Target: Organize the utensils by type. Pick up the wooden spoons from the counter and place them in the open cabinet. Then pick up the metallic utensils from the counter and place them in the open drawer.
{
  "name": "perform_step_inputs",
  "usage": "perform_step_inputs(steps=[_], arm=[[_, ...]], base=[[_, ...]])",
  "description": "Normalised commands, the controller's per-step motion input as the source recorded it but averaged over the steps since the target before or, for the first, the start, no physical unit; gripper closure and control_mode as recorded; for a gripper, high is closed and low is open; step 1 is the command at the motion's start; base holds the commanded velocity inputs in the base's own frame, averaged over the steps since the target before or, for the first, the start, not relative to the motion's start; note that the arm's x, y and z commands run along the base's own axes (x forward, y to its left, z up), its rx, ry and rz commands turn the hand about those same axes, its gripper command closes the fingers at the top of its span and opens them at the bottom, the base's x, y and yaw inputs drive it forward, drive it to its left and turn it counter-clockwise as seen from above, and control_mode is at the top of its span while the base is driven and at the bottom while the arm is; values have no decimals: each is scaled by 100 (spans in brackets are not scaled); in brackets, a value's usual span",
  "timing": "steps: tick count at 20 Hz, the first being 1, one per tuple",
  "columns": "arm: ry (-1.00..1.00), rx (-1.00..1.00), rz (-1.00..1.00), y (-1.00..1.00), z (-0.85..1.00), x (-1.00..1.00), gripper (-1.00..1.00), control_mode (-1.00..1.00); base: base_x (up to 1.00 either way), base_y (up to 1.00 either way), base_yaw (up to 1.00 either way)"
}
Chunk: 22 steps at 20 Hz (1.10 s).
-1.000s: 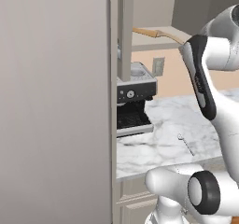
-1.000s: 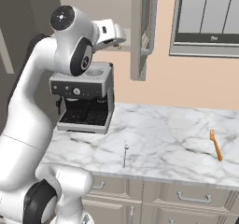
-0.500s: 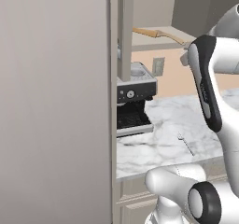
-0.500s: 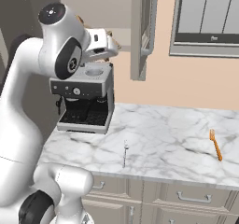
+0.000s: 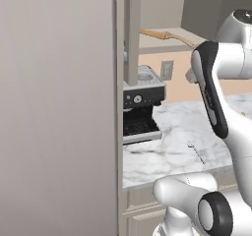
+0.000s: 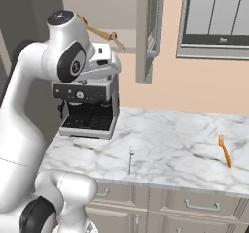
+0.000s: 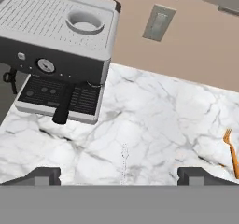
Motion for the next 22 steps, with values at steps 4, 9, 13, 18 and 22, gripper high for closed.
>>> perform_step_inputs(steps=[4, 9, 13, 18, 22], arm=[[21, 0, 0, 0, -61, 0, -100, -100], [8, 0, 0, 0, -42, 0, -100, -100], [1, 0, 0, 0, -44, 0, -100, -100], [-2, 0, 0, 0, -58, -5, -100, -100], [-1, 0, 0, 0, -49, -1, -100, -100]], base=[[0, 0, 0], [0, 0, 0], [0, 0, 0], [0, 0, 0], [0, 0, 0]])
